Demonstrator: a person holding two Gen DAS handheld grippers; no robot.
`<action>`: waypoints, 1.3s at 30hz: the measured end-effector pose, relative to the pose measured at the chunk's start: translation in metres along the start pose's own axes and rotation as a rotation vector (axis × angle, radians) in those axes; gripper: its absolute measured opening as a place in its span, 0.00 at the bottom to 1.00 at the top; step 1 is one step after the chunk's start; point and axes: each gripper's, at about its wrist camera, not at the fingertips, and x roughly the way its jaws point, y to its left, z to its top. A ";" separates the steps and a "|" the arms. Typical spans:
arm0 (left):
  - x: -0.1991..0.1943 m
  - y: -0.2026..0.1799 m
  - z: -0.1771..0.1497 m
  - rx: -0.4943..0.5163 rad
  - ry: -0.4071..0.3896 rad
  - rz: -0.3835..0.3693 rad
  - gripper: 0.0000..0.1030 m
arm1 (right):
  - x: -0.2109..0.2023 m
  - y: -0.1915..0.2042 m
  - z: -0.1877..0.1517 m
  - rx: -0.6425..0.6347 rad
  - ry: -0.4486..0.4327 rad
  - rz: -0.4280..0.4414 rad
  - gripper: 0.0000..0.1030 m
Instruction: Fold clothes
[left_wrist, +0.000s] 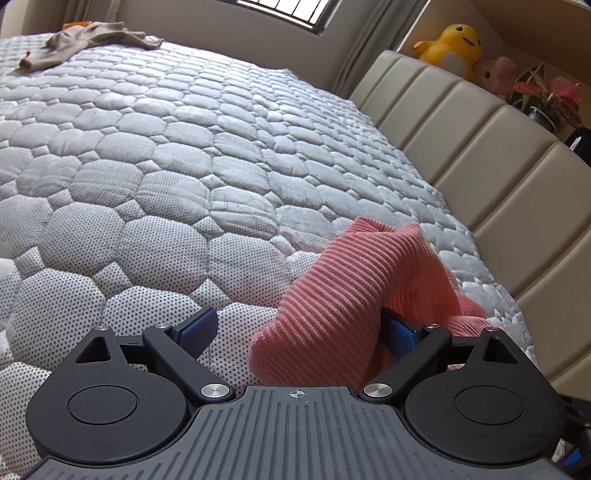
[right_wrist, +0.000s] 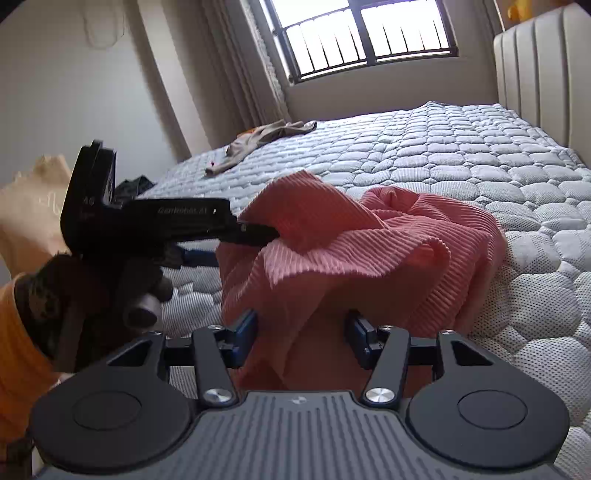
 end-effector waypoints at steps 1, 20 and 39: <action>-0.001 0.000 0.000 -0.005 0.001 -0.001 0.93 | 0.000 0.001 0.003 -0.005 -0.038 0.021 0.23; 0.025 -0.042 0.007 0.065 0.007 -0.083 0.96 | 0.049 -0.109 0.072 -0.164 -0.048 -0.377 0.06; 0.027 -0.032 0.014 -0.065 0.023 -0.054 0.96 | 0.059 -0.031 0.029 -0.563 0.048 -0.199 0.81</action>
